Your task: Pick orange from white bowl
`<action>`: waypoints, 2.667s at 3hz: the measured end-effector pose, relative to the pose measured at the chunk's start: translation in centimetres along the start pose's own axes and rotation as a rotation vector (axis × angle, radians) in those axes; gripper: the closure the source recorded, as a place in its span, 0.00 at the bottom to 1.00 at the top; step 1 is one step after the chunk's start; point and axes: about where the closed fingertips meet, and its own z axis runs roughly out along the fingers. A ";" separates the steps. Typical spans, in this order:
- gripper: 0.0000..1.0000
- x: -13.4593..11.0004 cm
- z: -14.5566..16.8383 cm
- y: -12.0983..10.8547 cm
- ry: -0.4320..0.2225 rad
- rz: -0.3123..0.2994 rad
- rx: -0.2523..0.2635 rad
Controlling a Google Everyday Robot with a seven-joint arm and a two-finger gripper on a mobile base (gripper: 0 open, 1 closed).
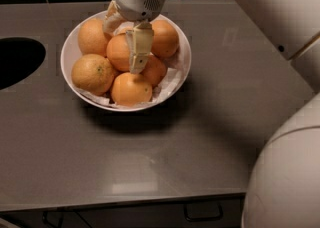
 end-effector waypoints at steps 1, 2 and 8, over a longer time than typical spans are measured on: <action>0.21 0.2 0.4 -0.8 -0.004 -0.014 -0.008; 0.21 0.2 0.3 -0.8 -0.004 -0.014 -0.008; 0.24 -0.4 0.0 -0.6 -0.013 -0.021 -0.038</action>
Offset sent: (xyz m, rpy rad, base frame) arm 0.0108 0.0012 -0.0108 -0.0373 0.0401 0.0586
